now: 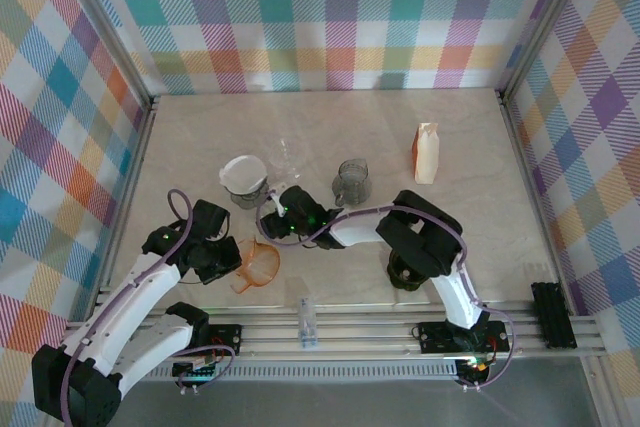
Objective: Place the coffee filter in the dripper
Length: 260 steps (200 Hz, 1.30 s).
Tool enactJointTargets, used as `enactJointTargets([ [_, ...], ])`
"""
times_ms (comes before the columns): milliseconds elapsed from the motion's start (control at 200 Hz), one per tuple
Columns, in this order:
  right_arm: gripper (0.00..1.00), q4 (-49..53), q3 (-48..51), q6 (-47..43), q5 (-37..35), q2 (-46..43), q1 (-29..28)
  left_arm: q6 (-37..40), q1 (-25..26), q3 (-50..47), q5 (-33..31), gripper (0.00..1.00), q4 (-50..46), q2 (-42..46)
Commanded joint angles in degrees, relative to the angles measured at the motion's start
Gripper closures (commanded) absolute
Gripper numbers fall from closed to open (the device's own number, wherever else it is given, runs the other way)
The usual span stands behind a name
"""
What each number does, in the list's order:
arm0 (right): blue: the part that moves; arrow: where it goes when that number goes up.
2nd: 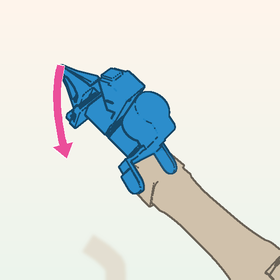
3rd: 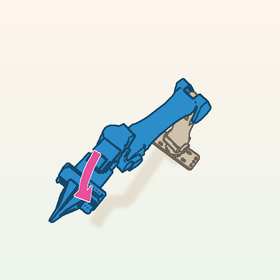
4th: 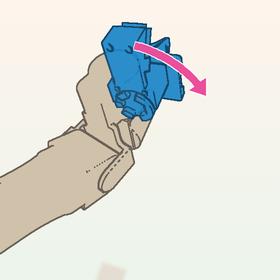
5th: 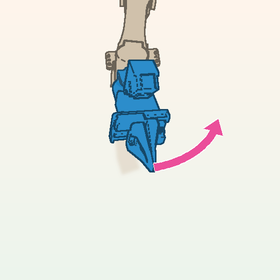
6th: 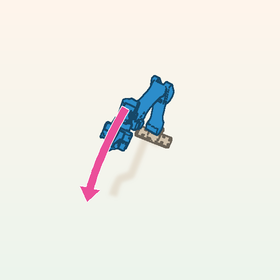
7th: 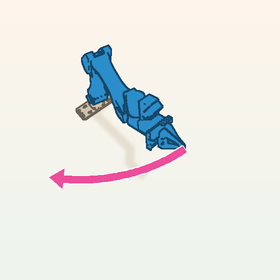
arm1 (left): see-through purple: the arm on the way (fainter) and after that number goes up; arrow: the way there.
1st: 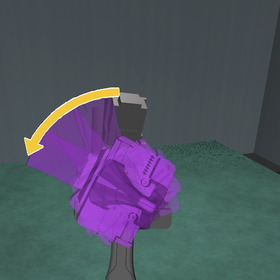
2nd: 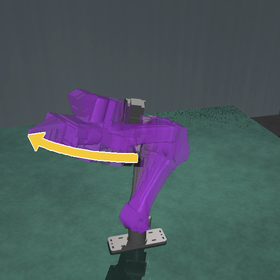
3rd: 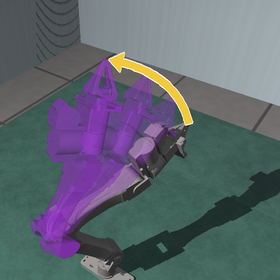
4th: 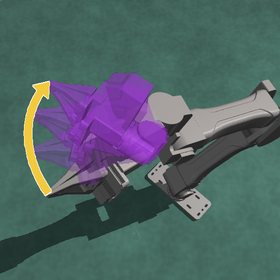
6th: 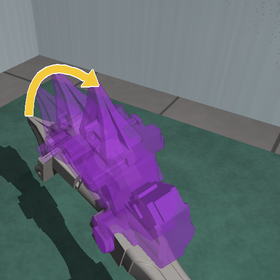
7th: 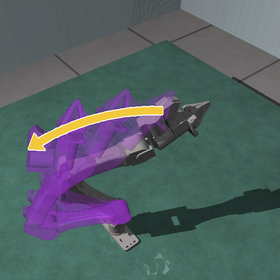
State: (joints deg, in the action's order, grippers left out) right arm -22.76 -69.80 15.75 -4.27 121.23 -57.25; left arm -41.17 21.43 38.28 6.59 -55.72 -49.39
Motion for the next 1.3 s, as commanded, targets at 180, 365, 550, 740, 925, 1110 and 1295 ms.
enactJointTargets([
  [180, 0.32, 3.7, -7.7, 0.0, 3.2, 4.6, 0.7, -0.8, -0.7, 0.1, 1.0, 1.00, -0.8, 0.7],
  [365, 0.28, 1.9, -1.4, 1.1, 3.6, -0.1, 0.7, -0.8, -0.7, -0.2, 1.0, 1.00, 0.0, 0.7],
  [550, 0.28, -0.8, 9.8, 4.2, 2.4, -8.7, 0.4, -0.1, 0.6, 1.4, 0.6, 1.00, 1.5, 0.3],
  [740, 0.27, 1.6, 20.5, 6.2, -4.9, -22.3, -0.1, -2.4, 10.3, 5.9, -5.2, 1.00, 4.7, -5.2],
  [925, 0.27, 10.6, 26.0, 6.7, -13.6, -36.3, 0.1, -2.9, 21.2, 13.3, -12.5, 1.00, 7.9, -15.5],
  [1110, 0.26, 23.6, 28.4, 8.2, -23.5, -49.7, 1.2, -0.6, 27.6, 22.2, -15.2, 1.00, 9.6, -28.1],
  [1295, 0.25, 33.9, 32.5, 11.2, -28.7, -61.5, 2.2, 2.0, 29.8, 27.6, -16.5, 1.00, 9.8, -37.5],
])
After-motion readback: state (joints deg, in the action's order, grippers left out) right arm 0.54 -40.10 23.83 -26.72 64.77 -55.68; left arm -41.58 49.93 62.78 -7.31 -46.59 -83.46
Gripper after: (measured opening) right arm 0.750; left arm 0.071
